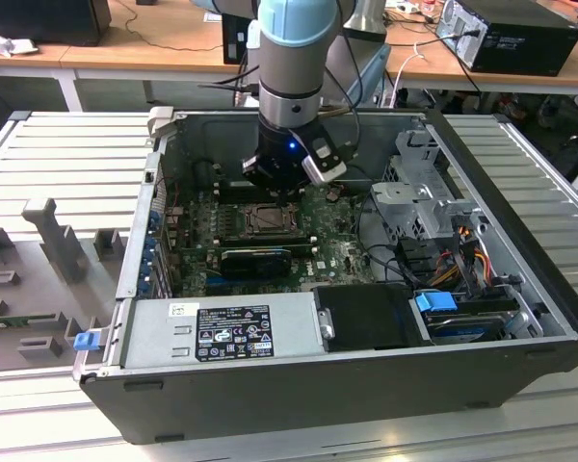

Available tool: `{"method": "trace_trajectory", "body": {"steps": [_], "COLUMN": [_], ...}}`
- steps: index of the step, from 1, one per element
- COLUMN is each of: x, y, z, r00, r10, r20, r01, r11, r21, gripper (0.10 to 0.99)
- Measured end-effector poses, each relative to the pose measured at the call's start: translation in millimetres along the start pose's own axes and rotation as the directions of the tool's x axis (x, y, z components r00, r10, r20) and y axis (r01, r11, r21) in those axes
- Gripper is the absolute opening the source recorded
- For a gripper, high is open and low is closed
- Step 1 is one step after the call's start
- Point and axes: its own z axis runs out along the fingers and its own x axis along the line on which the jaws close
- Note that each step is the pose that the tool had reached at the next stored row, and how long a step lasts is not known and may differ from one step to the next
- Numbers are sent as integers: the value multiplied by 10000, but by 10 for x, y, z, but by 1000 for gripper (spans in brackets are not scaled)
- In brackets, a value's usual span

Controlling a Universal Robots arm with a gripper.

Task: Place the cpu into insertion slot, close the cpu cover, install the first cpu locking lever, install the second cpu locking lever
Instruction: 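Install the second cpu locking lever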

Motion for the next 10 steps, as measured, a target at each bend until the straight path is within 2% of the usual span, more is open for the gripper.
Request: {"method": "trace_trajectory", "body": {"steps": [3, 6, 10], "x": [-1, -3, 0], "y": [-1, 8, -41], "z": [-25, -104, -111], "r00": [10000, 10000, 10000], "r10": [-1, -2, -1], "r20": [0, 1, 0], "r01": [1, 2, 1], "r11": [10000, 10000, 10000], "r21": [0, -1, -2], "gripper": [106, 106, 106]}}
